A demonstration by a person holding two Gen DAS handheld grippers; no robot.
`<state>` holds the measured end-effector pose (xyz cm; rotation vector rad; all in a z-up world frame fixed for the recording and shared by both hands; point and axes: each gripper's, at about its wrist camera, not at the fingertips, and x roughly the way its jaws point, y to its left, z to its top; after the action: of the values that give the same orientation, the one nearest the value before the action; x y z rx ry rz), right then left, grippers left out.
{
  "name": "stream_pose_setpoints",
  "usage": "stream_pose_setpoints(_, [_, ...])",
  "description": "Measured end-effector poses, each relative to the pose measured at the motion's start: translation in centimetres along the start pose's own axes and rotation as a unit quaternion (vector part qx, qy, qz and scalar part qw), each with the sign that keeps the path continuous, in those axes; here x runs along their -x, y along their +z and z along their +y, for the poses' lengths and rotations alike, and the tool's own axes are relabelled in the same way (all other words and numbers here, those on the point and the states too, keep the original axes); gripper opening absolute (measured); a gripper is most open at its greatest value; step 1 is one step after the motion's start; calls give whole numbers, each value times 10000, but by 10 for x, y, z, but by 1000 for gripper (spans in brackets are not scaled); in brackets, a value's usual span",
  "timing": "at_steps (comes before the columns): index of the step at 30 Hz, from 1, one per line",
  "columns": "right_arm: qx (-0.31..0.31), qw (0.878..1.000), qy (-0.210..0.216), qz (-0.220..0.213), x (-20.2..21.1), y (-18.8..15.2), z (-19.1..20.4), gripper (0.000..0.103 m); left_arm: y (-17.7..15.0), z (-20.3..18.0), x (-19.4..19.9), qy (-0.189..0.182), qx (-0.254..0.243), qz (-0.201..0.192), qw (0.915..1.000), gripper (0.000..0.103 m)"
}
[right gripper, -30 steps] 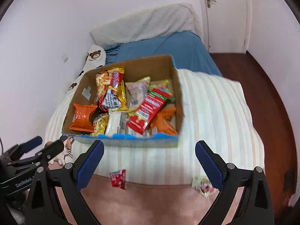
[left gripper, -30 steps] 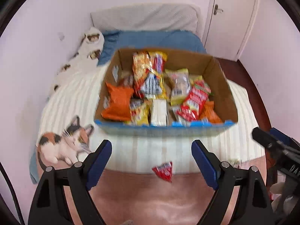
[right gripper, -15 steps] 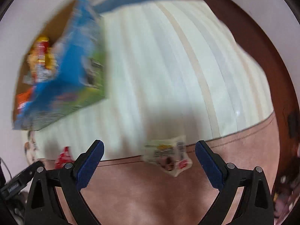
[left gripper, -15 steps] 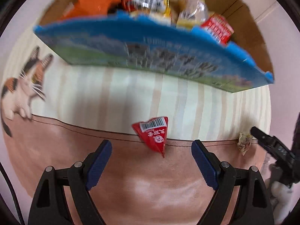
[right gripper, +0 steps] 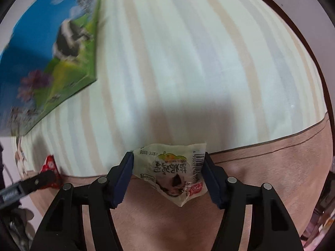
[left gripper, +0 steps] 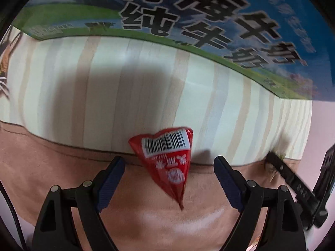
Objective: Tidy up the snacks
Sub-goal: 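Grasp the red triangle packet with the left tool while the right tool grasps the white packet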
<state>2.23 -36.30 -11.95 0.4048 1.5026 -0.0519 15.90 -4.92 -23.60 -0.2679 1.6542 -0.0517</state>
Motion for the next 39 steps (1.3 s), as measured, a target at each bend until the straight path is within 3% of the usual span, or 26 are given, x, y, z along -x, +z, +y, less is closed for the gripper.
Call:
stream_pose_setpoints(2, [81, 9999, 36, 47, -1, -5, 6, 66, -1, 3, 2, -94, 53, -182, 9998, 82])
stream_pose_setpoints(3, [123, 9999, 43, 62, -3, -7, 8, 66, -2, 4, 3, -87, 49, -260, 9996, 66])
stream_pose_setpoints(5, [173, 9998, 75, 93, -5, -12, 13, 66, -5, 6, 3, -78, 23, -253, 9996, 44])
stream_pose_setpoints(6, [196, 9997, 101, 109, -4, -15, 18, 66, -5, 8, 4, -124, 30, -243, 9996, 43])
stream_pose_setpoints(13, [414, 9980, 361, 310, -9, -41, 39, 66, -41, 29, 3, -65, -39, -146, 9999, 42])
stream_pose_setpoints(21, [1034, 9905, 476, 776, -23, -94, 73, 66, -105, 27, -35, 304, -592, 476, 9966, 43])
stream_pose_setpoints(24, [1182, 9895, 318, 764, -30, -110, 81, 67, -111, 20, -46, 377, -747, 505, 9952, 50])
stream_pose_setpoints(29, [986, 9908, 265, 893, -45, -120, 91, 74, -114, 6, -56, 392, -685, 433, 9959, 49])
stream_pose_setpoints(39, [1120, 9899, 148, 854, -52, -103, 87, 68, -101, 16, -40, 449, -671, 375, 9960, 42])
